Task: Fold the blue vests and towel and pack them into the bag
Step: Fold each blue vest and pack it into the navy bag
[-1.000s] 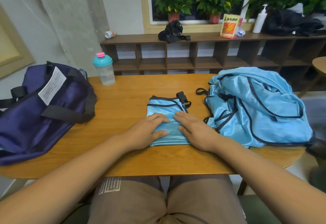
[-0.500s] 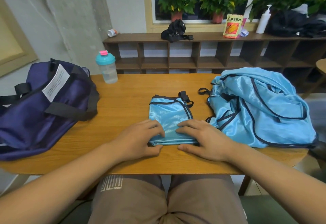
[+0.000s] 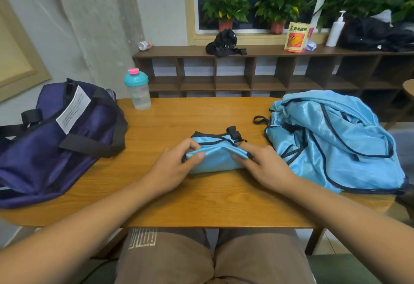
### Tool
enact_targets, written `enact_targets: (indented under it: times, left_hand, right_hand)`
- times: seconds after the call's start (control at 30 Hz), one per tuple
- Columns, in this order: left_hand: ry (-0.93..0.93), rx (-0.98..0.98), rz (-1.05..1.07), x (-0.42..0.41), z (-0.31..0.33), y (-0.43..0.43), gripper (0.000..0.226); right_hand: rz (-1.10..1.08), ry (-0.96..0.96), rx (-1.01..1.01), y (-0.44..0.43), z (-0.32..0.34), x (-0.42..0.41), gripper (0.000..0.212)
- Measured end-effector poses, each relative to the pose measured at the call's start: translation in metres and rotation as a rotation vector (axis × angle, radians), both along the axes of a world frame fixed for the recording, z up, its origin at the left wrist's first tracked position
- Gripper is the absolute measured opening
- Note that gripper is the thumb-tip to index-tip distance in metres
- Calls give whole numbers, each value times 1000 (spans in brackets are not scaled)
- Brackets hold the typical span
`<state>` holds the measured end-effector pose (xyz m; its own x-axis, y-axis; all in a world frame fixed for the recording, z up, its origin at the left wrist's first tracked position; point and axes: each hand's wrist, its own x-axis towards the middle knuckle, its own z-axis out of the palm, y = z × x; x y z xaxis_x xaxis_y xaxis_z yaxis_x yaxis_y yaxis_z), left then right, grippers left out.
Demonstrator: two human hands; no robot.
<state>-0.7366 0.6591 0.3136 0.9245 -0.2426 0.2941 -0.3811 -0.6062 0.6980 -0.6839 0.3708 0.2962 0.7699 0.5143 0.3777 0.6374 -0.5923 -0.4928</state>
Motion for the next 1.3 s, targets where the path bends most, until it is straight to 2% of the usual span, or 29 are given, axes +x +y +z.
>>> enact_targets:
  times: [0.07, 0.13, 0.3, 0.43, 0.67, 0.8, 0.87, 0.9, 0.93, 1.03, 1.07, 1.17, 1.3]
  left_hand:
    - [82, -133, -2, 1, 2, 0, 18]
    - [144, -229, 41, 8, -1, 1, 16]
    - [211, -206, 243, 39, -19, 5, 36]
    - [140, -124, 390, 54, -27, -4, 43]
    - [23, 127, 496, 66, -27, -10, 28]
    - [87, 398, 507, 75, -27, -6, 47]
    - [163, 457, 497, 80, -21, -4, 49]
    - [216, 457, 478, 82, -17, -3, 48]
    - [269, 447, 454, 85, -13, -2, 46]
    - [375, 412, 395, 95, 0, 2, 42]
    - [398, 397, 382, 98, 4, 2, 41]
    - [477, 302, 312, 106, 17, 5, 37]
    - [603, 193, 189, 115, 38, 15, 37]
  right_hand:
    - [-42, 33, 76, 5, 4, 2, 32]
    - [-86, 55, 121, 11, 6, 6, 36]
    - [-232, 0, 128, 26, 5, 20, 29]
    - [-334, -37, 60, 39, 5, 29, 25]
    - [-421, -203, -344, 49, -4, 38, 30]
    - [-413, -417, -471, 47, -8, 46, 29]
    - [-359, -471, -537, 46, 1, 49, 33]
    - [-309, -414, -549, 47, 7, 51, 39]
    - [-238, -274, -537, 50, 14, 53, 46]
    - [-57, 267, -428, 60, 42, 66, 52]
    - [-17, 346, -474, 64, 50, 72, 57]
    - [38, 386, -679, 75, 69, 89, 71]
    - [119, 608, -648, 83, 76, 106, 58]
